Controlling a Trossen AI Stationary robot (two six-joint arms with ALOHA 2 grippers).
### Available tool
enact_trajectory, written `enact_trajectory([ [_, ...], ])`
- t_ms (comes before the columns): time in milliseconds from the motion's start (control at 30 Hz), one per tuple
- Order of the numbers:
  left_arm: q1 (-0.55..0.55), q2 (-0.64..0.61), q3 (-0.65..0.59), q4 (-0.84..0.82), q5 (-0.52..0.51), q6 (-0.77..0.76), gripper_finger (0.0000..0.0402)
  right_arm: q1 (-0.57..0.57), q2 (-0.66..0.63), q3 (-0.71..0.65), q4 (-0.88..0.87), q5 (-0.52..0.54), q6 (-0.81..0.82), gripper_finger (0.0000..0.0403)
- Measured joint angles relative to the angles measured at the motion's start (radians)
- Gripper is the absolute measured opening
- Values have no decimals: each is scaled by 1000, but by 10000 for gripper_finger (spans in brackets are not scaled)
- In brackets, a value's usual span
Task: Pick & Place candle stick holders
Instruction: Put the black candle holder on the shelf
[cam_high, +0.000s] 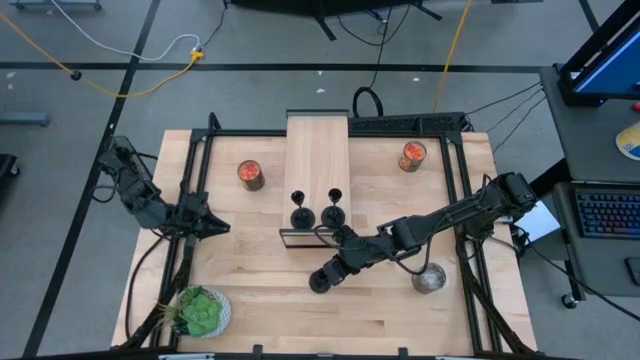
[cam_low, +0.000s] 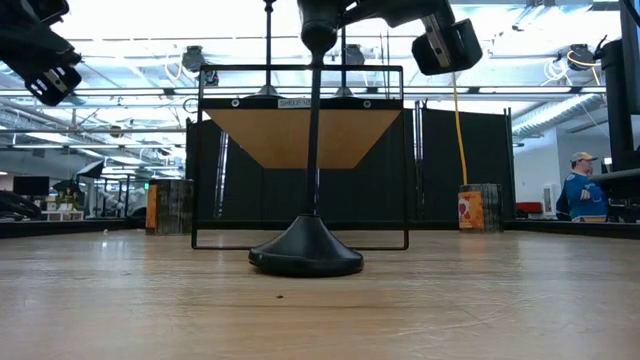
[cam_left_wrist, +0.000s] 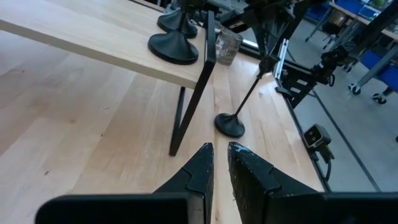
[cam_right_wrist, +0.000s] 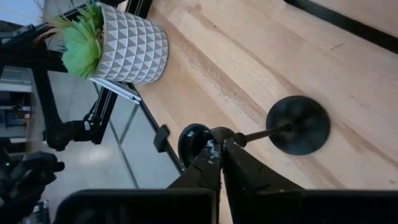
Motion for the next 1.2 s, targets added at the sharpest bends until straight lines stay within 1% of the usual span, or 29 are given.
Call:
enact_trajectory([
  [300, 0, 0, 0, -11, 1, -4, 53, 0, 1, -1, 4, -28, 37, 0],
  [700, 0, 0, 0, -11, 2, 0, 53, -1, -24, -4, 13, -39, 21, 1],
  [900, 0, 0, 0, -11, 2, 0, 53, -17, -21, -5, 53, -52, 4, 25],
  [1067, 0, 0, 0, -11, 3, -3, 53, -29, -8, -6, 59, -54, -13, 55],
  [1200, 0, 0, 0, -11, 2, -4, 53, -30, 13, -5, 59, -104, -15, 81],
])
